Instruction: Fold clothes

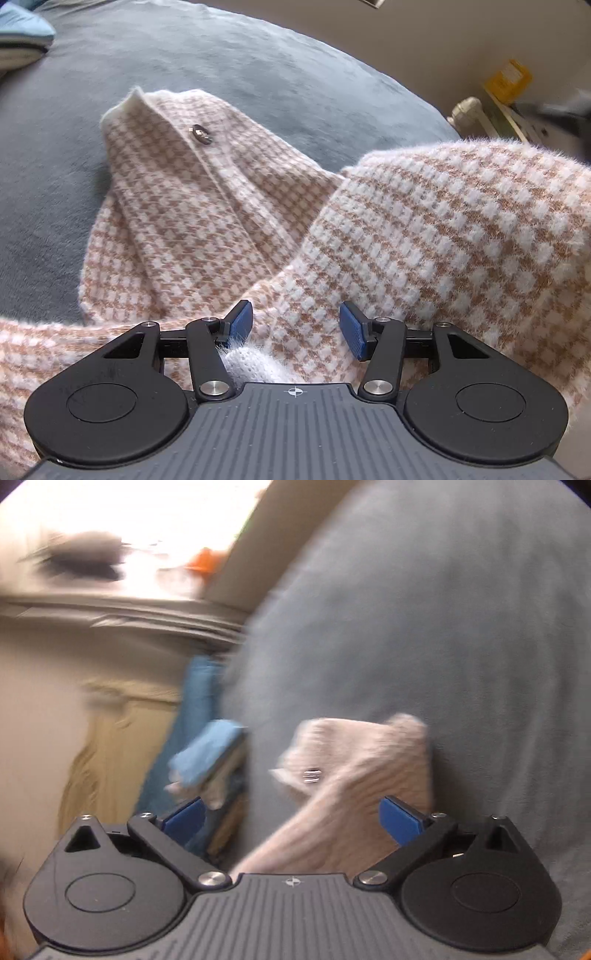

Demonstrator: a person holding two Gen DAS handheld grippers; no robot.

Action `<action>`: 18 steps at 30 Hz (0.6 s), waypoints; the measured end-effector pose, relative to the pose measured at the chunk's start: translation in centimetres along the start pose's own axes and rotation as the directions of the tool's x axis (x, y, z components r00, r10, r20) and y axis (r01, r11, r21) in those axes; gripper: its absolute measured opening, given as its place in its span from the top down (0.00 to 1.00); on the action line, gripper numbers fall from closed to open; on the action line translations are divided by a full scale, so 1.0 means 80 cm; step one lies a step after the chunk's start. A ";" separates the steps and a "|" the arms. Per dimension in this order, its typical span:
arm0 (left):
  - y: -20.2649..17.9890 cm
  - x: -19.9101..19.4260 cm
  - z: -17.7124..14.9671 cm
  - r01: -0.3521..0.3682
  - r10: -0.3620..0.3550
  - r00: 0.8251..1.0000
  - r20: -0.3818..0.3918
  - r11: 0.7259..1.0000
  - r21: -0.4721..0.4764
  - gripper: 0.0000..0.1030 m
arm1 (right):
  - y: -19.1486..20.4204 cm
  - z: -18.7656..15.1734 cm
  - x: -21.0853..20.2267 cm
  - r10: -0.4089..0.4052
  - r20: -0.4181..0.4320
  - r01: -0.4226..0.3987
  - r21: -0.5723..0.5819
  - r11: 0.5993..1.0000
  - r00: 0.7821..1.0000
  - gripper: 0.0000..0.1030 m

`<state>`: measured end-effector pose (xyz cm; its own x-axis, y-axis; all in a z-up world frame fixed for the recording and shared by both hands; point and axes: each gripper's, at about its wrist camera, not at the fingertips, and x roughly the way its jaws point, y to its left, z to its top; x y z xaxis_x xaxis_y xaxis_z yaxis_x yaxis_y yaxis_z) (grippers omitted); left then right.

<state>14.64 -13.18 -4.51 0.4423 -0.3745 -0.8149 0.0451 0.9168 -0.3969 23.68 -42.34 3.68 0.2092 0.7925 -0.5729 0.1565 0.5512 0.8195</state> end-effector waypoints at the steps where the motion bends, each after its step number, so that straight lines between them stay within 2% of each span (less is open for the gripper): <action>1: -0.002 0.001 -0.002 0.001 0.000 1.000 -0.002 1.000 0.006 0.50 | -0.009 0.011 0.016 -0.019 -0.017 0.019 0.036 0.999 1.000 0.00; 4: -0.004 0.002 -0.006 0.003 -0.003 1.000 -0.006 1.000 0.009 0.50 | -0.037 0.044 0.064 -0.070 -0.071 0.080 0.143 0.987 0.995 0.00; 8: -0.001 0.000 -0.011 0.008 -0.009 1.000 -0.006 1.000 -0.008 0.50 | -0.075 0.089 0.128 -0.129 -0.151 0.167 0.276 0.947 0.980 0.00; 10: 0.000 -0.002 -0.013 0.010 -0.010 1.000 -0.002 1.000 -0.010 0.50 | -0.076 0.093 0.163 -0.143 -0.200 0.198 0.285 0.938 0.969 0.01; 12: 0.001 -0.005 -0.016 0.011 -0.011 1.000 0.004 1.000 -0.011 0.50 | -0.057 0.090 0.189 -0.177 -0.213 0.223 0.218 0.950 0.961 0.08; 13: 0.003 -0.008 -0.017 0.016 -0.016 1.000 0.008 1.000 -0.014 0.50 | -0.042 0.087 0.198 -0.197 -0.211 0.232 0.159 0.960 0.957 0.20; 14: 0.005 -0.011 -0.019 0.021 -0.021 1.000 0.012 1.000 -0.018 0.50 | -0.024 0.084 0.206 -0.204 -0.210 0.229 0.098 0.969 0.956 0.22; 15: 0.007 -0.014 -0.021 0.029 -0.028 0.999 0.017 0.999 -0.026 0.50 | -0.005 0.080 0.211 -0.205 -0.209 0.218 0.039 0.975 0.956 0.25; 17: 0.013 -0.021 -0.026 0.053 -0.051 0.998 0.029 0.997 -0.055 0.50 | 0.036 0.072 0.222 -0.202 -0.212 0.189 -0.079 0.979 0.956 0.41; 18: 0.016 -0.024 -0.028 0.065 -0.063 0.997 0.035 0.995 -0.070 0.50 | 0.057 0.067 0.229 -0.195 -0.218 0.168 -0.134 0.977 0.956 0.43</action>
<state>11.81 -11.62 -4.41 0.4699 -0.4264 -0.7729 0.0110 0.8784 -0.4778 33.41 -26.73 -3.13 -0.0407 0.7075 -0.7056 0.0588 0.7066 0.7051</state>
